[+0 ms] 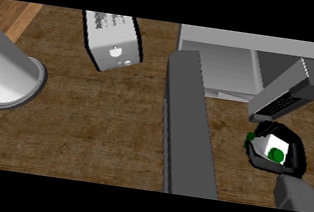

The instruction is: Pick up the milk, place it into the microwave and close the microwave

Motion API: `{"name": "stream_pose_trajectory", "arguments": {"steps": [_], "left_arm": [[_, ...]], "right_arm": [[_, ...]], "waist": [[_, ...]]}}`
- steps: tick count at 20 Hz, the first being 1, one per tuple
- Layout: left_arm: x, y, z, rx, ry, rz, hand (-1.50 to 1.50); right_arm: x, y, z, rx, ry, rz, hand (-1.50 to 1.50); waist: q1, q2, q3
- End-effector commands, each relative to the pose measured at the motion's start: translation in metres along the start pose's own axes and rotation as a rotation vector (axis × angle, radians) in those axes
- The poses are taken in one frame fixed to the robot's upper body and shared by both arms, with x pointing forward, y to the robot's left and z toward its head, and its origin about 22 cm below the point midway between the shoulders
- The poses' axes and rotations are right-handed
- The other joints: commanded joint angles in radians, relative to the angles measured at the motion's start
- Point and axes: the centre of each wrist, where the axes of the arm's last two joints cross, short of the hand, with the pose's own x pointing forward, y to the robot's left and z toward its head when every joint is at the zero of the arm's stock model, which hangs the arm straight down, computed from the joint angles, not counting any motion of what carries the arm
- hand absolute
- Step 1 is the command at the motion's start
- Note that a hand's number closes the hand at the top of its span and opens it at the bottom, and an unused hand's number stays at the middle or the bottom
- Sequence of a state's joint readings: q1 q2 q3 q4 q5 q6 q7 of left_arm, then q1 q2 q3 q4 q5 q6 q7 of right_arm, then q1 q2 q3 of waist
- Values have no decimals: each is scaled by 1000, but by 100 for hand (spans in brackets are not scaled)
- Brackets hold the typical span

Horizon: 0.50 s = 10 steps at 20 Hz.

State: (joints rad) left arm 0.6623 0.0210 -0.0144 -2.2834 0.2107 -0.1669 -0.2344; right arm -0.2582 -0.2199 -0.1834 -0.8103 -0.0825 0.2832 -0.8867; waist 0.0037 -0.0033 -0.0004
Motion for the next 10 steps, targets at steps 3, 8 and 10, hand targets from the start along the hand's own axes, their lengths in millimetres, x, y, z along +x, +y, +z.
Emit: {"name": "stream_pose_trajectory", "arguments": {"steps": [3, 8, 10], "left_arm": [[-8, 4, 12, 10, 9, 20, -150], [-10, 0, -3, 13, 22, 9, -150], [-11, 10, 9, 15, 18, -4, -150]], "right_arm": [[28, 42, -17, 74, -96, 2, 150], [43, 68, -43, 90, -77, 109, 150], [56, 64, -78, 63, -61, 100, 150]], "waist": [[-7, -4, -1], [-4, 1, 0], [4, 1, 0]]}}
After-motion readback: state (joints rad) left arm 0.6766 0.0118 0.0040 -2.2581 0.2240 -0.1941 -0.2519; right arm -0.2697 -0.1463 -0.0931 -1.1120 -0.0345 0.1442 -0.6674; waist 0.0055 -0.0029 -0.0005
